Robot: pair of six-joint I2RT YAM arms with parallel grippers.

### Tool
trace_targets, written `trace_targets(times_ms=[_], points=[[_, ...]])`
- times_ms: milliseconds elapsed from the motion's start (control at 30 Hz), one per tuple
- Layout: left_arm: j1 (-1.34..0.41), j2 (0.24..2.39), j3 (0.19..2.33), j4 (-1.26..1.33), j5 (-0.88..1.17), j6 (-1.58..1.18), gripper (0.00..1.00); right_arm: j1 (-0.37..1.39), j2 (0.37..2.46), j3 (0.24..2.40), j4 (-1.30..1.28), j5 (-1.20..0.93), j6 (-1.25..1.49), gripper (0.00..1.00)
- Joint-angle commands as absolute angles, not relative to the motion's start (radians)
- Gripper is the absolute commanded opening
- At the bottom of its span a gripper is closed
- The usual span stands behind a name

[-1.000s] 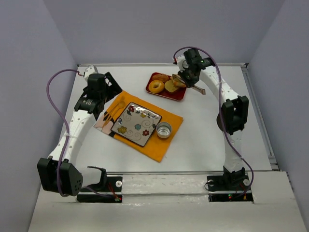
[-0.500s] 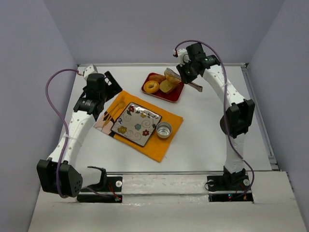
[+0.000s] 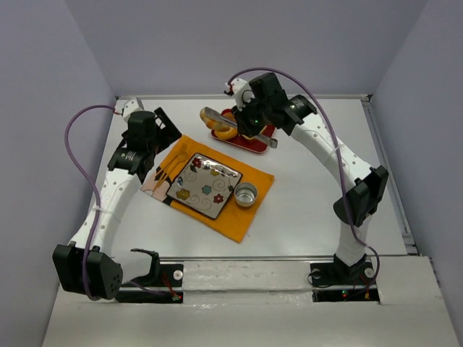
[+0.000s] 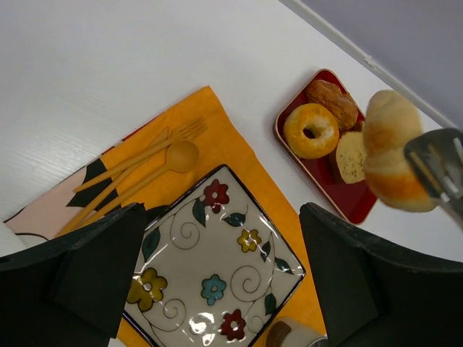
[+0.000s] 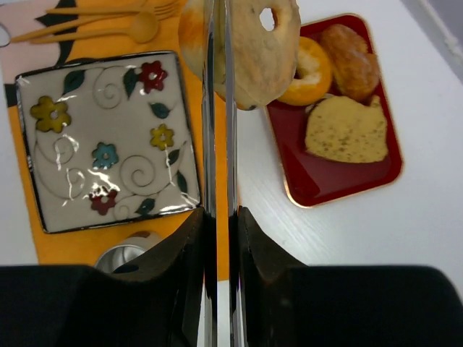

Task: Place the bread

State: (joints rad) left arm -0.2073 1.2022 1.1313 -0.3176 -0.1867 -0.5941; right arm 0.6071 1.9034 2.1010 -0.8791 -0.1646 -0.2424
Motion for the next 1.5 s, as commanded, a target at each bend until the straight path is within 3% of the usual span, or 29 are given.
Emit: trace_targets(times_ms=[0,167,333,633,1100,1467], points=[[-0.204,1.135,1.175,-0.379,-0.273,-0.627,0.99,0.704,1.868,2.025,-0.828,-0.169,-0.215,0.07],[-0.198,1.109,1.174,-0.419,-0.302,-0.644,0.99,0.836,1.864,1.928,-0.828,-0.152,-0.213,0.07],[-0.196,1.078,1.141,-0.405,-0.288,-0.641,0.99,0.881,1.85,1.789,-0.796,-0.135,-0.141,0.07],[-0.196,1.074,1.127,-0.391,-0.244,-0.614,0.99,0.946,1.856,1.729,-0.776,-0.06,-0.089,0.07],[-0.196,1.034,1.101,-0.376,-0.238,-0.618,0.99,0.946,1.827,1.724,-0.779,-0.219,-0.091,0.45],[-0.196,1.034,1.097,-0.368,-0.242,-0.626,0.99,0.946,1.804,1.743,-0.775,-0.244,-0.115,0.46]])
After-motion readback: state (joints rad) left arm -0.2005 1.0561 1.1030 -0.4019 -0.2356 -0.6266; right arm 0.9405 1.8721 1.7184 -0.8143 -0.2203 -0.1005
